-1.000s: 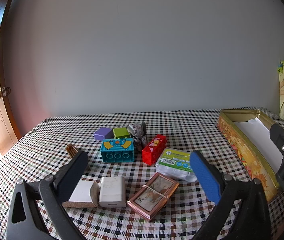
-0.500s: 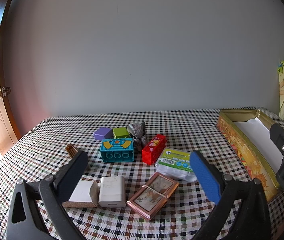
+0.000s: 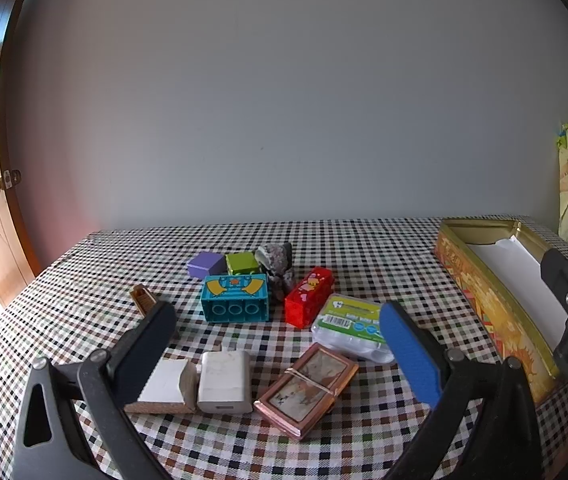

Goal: Organize rigid objects
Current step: 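Move the left tool toward the white box while the right tool approaches the copper frame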

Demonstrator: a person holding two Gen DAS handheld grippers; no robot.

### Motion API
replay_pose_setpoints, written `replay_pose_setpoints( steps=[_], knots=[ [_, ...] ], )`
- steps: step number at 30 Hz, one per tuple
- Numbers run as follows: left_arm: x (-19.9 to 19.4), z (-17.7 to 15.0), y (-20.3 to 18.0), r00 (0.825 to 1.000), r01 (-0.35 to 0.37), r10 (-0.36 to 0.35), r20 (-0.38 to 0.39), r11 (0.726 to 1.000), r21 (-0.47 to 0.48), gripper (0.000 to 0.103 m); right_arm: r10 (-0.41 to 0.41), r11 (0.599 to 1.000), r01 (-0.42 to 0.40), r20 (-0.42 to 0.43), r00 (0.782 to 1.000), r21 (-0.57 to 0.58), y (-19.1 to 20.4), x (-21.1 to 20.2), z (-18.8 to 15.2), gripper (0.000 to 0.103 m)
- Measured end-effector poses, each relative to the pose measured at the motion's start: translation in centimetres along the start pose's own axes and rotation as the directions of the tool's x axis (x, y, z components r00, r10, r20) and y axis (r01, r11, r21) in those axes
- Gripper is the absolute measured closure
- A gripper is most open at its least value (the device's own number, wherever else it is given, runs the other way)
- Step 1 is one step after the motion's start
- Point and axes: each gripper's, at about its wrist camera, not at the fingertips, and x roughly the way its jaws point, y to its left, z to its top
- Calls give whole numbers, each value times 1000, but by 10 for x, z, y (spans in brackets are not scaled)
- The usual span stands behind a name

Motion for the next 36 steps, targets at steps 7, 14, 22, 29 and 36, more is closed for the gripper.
replay_pose_setpoints(
  steps=[7, 14, 22, 29, 36],
  knots=[
    [3, -1, 2, 1000, 13, -13, -26, 1000, -16, 0, 19, 1000, -19, -1, 1000, -6, 4, 0, -1, 0],
    [2, -5, 24, 996, 1, -3, -84, 1000, -20, 0, 70, 997, -70, -20, 997, -11, 10, 3, -3, 0],
    [1, -20, 94, 977, -101, 80, -199, 990, -101, 0, 191, 980, -194, -94, 977, -32, 22, 8, -10, 0],
    [6, -29, 132, 957, -137, 96, -272, 981, -136, 0, 382, 911, -409, -261, 887, -57, 54, 22, -20, 1],
    [11, -22, 136, 952, -133, 97, -290, 985, -109, 0, 468, 854, -519, -493, 733, 39, 95, 49, -41, 1]
  ],
)
